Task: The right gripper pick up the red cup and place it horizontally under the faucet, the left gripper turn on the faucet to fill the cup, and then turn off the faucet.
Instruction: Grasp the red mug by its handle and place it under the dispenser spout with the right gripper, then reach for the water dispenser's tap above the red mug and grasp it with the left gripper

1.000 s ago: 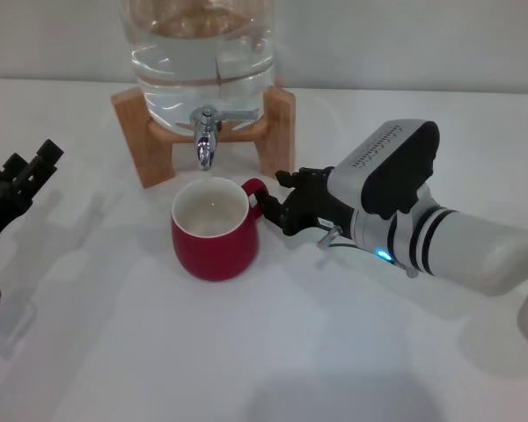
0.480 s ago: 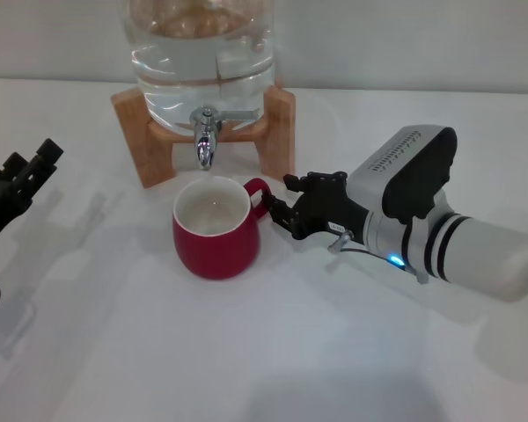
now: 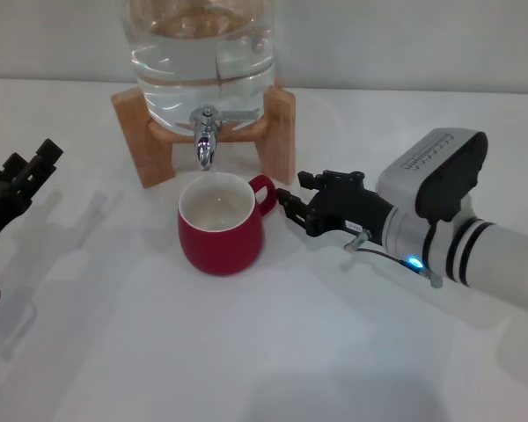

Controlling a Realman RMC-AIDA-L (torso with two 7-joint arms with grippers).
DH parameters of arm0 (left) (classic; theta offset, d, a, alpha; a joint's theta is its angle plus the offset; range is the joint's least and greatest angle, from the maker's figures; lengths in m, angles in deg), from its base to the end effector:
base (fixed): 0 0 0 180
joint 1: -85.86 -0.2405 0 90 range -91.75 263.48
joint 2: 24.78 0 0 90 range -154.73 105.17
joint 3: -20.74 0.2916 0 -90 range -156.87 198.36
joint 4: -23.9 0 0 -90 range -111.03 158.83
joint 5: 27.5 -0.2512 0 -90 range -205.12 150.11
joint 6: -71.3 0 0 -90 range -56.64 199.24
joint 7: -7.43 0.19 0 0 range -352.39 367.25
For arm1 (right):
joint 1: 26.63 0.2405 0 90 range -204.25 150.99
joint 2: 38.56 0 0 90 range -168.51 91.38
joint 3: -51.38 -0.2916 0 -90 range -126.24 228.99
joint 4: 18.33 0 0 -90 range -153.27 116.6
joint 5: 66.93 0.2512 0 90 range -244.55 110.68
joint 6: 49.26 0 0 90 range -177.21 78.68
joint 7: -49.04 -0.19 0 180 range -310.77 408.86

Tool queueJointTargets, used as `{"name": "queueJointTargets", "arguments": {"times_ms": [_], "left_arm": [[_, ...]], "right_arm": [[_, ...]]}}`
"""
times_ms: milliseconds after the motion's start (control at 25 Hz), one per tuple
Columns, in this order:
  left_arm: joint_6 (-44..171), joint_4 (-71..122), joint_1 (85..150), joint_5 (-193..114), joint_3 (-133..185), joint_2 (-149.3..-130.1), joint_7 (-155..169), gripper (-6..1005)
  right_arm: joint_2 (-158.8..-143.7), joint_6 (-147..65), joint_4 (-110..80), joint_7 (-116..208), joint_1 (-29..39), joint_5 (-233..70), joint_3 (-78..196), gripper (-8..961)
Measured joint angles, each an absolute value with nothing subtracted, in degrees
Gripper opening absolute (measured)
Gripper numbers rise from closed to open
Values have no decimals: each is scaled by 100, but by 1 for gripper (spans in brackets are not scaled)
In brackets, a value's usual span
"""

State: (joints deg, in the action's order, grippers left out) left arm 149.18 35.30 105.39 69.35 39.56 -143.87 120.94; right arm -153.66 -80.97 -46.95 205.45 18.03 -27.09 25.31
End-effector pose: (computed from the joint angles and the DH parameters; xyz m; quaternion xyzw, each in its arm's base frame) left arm -0.4118 0.3584 -0.0243 -0.6520 -0.4378 -0.4653 0.4082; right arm 0.2120 0.4540 -0.2115 -0.9031 0.2112 0.2122 0.3078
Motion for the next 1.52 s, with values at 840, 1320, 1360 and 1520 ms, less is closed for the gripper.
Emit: {"name": "queueJointTargets", "arguments": {"times_ms": [840,1320,1360,1520], "left_arm": [[14895,3533,10520,6917,3953,-14378,12071,835],[14876,3536,10520,6919,3946,-14378,12072,834],[14876,3538,10521,6919,3946,-14378,12072,834],[14868,3541,10537,6921,3946,-14378,12072,834]], "right_arm": [[-15338,-8777,-4413,19767,1494,-3353,2378,394],[-15328,-10170,-3764,18985,1171,-4035,2393,394],[-15337,-10271,-3732,18982,1154,-4150,2399,394],[-15359,-10616,-3673,18982,1112,-4669,2379,394]]}}
